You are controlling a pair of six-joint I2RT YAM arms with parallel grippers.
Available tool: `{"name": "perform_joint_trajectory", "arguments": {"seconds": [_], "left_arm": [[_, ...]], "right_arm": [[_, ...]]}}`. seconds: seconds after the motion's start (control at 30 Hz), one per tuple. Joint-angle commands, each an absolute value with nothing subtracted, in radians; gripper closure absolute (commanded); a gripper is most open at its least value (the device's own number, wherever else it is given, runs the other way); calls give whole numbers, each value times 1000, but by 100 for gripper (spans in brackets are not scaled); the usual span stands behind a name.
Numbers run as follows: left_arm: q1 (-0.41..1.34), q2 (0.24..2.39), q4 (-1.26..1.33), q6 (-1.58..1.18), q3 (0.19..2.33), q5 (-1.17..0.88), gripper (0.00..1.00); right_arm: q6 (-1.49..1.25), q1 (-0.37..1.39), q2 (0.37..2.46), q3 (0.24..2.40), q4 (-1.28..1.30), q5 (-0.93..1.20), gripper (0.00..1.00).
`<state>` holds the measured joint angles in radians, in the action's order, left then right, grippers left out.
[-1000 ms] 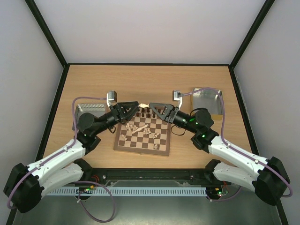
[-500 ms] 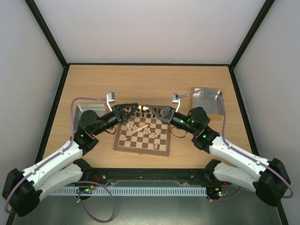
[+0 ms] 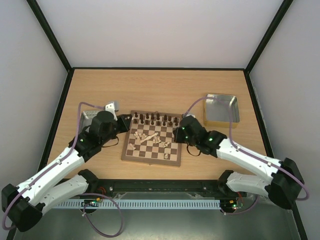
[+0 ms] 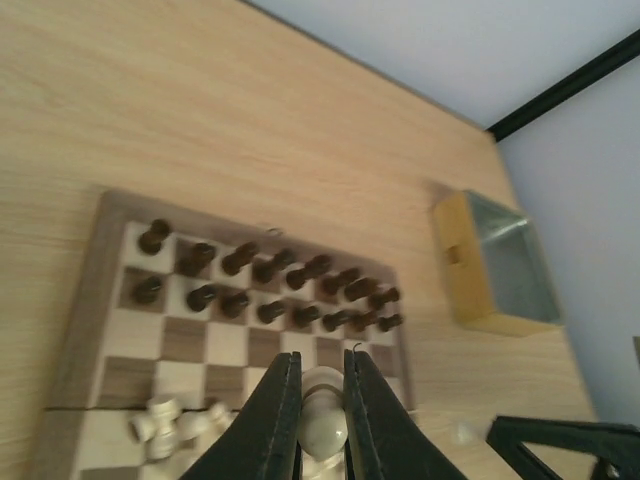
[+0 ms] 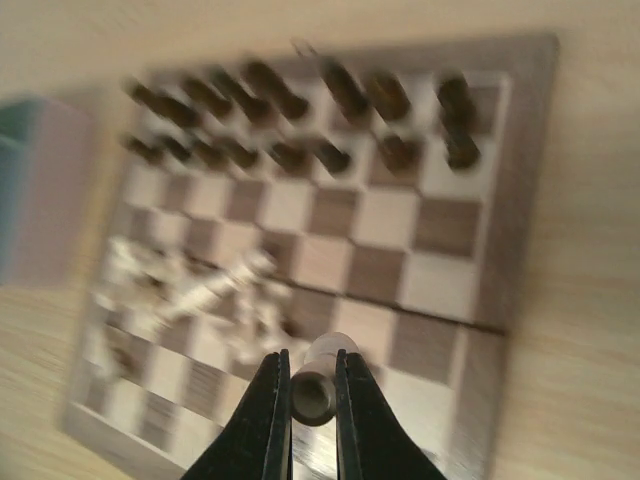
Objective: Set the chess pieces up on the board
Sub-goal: Place the chess piece on the chessboard.
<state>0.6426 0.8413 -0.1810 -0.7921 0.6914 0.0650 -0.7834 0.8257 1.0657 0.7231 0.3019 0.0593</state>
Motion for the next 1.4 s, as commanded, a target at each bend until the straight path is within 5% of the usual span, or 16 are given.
{"name": "perform_joint_trajectory", "arguments": {"seconds": [0.0,1.1,1.37], "left_arm": [[638,867,-279,-711,717,134,95],[638,879,-235,-709,656,91,92],[638,881,-219,-710,648,68,92]], "right_arm": [[-762,896,1149,739,565,-58,98],[-825,1097,1249,704,602,49,96],[-842,1097,1248,709,594,19,86]]}}
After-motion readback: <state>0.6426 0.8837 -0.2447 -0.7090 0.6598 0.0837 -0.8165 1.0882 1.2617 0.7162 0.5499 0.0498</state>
